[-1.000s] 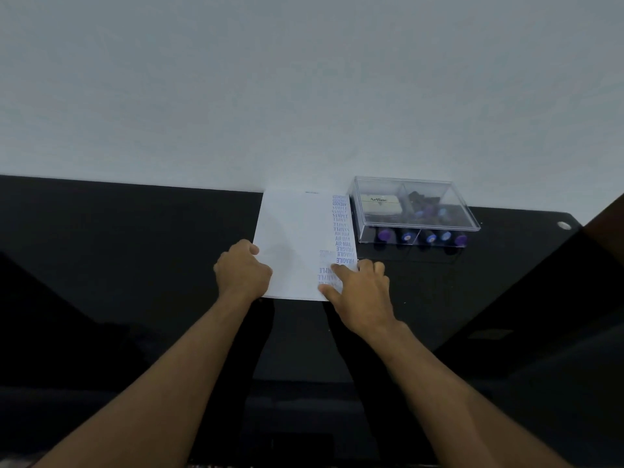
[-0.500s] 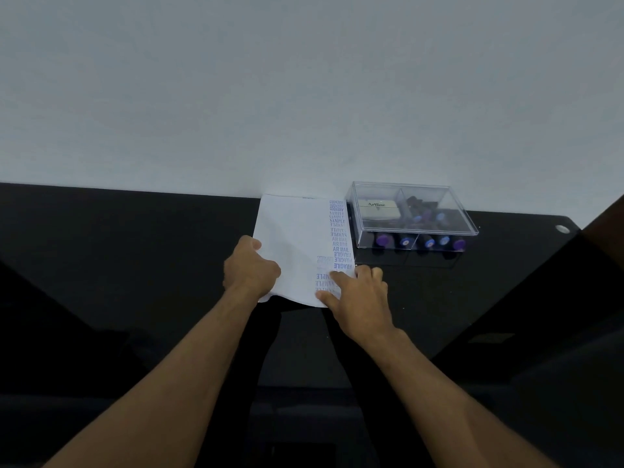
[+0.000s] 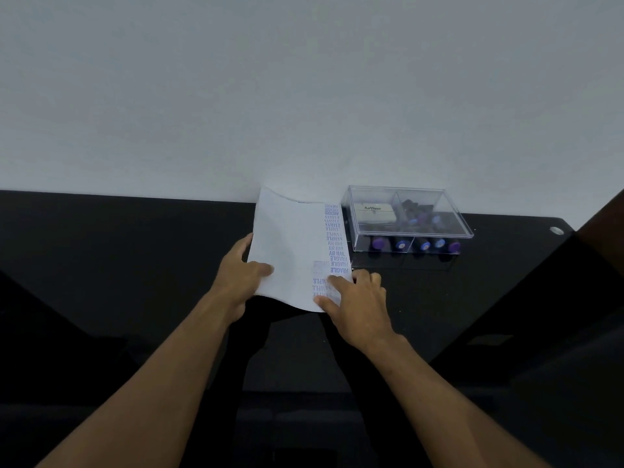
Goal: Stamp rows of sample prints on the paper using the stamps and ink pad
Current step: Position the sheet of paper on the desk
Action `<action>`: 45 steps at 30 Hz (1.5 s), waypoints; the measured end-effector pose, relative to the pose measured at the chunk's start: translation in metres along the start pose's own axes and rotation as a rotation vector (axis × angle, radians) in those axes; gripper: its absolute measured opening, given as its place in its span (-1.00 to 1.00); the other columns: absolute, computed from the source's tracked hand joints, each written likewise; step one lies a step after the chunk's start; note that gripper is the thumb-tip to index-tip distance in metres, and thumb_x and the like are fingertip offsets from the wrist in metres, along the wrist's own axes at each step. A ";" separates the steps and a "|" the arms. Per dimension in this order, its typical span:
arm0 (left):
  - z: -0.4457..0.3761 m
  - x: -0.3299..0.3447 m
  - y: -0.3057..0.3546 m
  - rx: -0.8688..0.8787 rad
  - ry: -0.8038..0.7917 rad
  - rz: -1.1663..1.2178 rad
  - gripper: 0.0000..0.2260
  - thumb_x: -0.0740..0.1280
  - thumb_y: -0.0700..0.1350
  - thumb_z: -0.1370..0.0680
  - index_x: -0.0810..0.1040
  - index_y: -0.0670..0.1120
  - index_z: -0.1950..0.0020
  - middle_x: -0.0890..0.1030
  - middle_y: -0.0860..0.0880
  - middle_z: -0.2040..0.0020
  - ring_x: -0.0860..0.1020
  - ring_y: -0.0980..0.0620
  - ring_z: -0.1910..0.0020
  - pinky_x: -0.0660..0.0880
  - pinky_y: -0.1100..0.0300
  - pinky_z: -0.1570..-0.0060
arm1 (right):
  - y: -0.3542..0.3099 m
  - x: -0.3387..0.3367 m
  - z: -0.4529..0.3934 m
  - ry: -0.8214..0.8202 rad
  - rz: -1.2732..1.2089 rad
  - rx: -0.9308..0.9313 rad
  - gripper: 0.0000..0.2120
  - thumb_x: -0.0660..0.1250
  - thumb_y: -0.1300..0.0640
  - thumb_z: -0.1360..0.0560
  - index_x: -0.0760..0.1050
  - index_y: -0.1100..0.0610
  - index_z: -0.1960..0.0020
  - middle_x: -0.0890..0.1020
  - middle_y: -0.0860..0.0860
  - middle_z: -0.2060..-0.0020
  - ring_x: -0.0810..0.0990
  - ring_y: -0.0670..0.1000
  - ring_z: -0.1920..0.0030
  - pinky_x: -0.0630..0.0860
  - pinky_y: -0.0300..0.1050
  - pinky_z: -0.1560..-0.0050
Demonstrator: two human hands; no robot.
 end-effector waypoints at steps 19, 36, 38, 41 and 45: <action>0.089 -0.050 -0.042 -0.241 0.111 0.098 -0.69 0.39 -0.44 -0.50 0.64 -0.15 -0.17 0.62 -0.12 -0.08 0.64 -0.08 0.01 0.66 0.02 0.24 | -0.008 -0.013 0.069 -0.042 -0.667 0.212 -0.58 0.41 -0.08 -0.49 0.57 0.07 -0.28 0.57 -0.01 -0.25 0.54 0.04 -0.22 0.51 -0.11 -0.21; 0.173 -0.049 -0.068 0.067 0.265 -0.538 -0.88 0.44 -0.32 -0.42 0.61 -0.23 0.06 0.67 -0.08 0.12 0.63 0.01 0.21 0.46 0.35 0.50 | -0.012 -0.004 0.157 0.038 -0.530 0.237 -0.54 0.45 0.15 -0.50 0.47 0.23 -0.36 0.46 0.13 -0.27 0.55 0.10 -0.18 0.51 -0.14 -0.19; 0.169 -0.049 -0.069 0.061 0.250 -0.575 -0.87 0.44 -0.32 -0.40 0.62 -0.26 0.07 0.67 -0.11 0.13 0.65 -0.03 0.20 0.53 0.24 0.42 | -0.013 -0.006 0.159 0.033 -0.503 0.227 -0.55 0.42 0.16 -0.52 0.45 0.25 -0.36 0.43 0.12 -0.26 0.55 0.10 -0.16 0.52 -0.10 -0.18; 0.163 -0.053 -0.069 0.099 0.272 -0.655 -0.89 0.44 -0.27 -0.36 0.61 -0.19 0.14 0.63 -0.13 0.07 0.62 -0.08 0.19 0.57 0.16 0.37 | -0.014 -0.008 0.160 0.020 -0.448 0.205 -0.60 0.40 0.14 -0.54 0.48 0.28 -0.32 0.42 0.13 -0.23 0.55 0.11 -0.14 0.53 -0.10 -0.14; 0.159 -0.052 -0.071 0.147 0.283 -0.737 -0.90 0.41 -0.20 -0.39 0.50 -0.08 0.24 0.58 -0.09 0.13 0.58 -0.15 0.14 0.61 -0.01 0.22 | -0.018 -0.011 0.158 0.045 -0.317 0.170 -0.60 0.43 0.03 -0.51 0.55 0.25 -0.23 0.47 0.12 -0.16 0.45 0.10 -0.21 0.54 -0.01 -0.15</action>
Point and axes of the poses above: each hand's wrist, its own z-axis away from the middle knuckle, its own x-axis out of the palm, y = z × x, the point moved 5 cm from there along -z, towards the middle knuckle
